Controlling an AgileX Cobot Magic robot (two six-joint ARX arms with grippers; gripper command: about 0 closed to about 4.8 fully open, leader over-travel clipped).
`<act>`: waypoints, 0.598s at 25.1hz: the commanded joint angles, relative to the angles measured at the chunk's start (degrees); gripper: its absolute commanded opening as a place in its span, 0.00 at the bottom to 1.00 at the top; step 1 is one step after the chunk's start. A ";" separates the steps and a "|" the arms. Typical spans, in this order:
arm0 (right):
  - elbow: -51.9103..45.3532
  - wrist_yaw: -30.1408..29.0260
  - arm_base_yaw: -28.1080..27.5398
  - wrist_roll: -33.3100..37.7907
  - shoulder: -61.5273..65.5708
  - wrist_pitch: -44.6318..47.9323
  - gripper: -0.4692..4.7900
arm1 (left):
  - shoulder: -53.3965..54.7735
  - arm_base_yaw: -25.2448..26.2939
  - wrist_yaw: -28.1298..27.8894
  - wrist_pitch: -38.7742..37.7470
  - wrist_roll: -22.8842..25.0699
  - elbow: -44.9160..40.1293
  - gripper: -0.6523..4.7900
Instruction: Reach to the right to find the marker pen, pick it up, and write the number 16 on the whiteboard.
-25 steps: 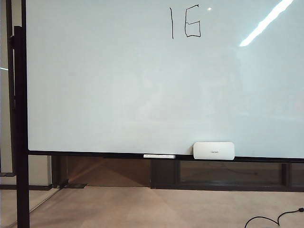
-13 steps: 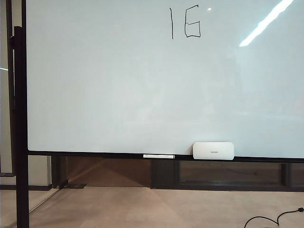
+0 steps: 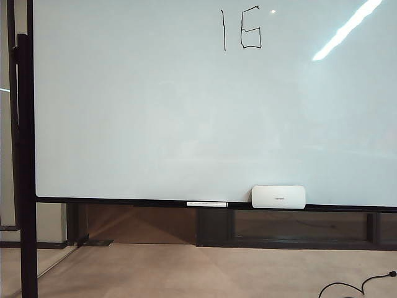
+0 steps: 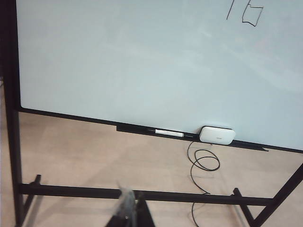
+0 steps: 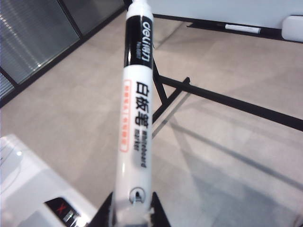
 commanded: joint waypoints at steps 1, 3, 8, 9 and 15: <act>-4.07 -2.67 -3.37 0.11 0.04 11.45 0.09 | 0.02 -0.02 -1.20 5.97 -1.70 -4.42 0.13; -5.18 -0.37 -5.27 1.11 0.04 16.92 0.09 | 0.04 -0.04 -2.51 9.46 -2.38 -7.34 0.13; -14.45 0.90 -6.08 4.68 0.04 34.62 0.09 | 0.04 -0.07 -4.76 19.12 -3.93 -14.29 0.17; -15.72 1.57 -6.08 4.85 0.07 36.44 0.09 | 0.04 -0.07 -5.68 19.39 -4.17 -14.95 0.17; -23.12 9.03 -6.08 6.29 0.07 45.07 0.09 | 0.04 -0.07 -9.07 26.27 -4.33 -19.47 0.17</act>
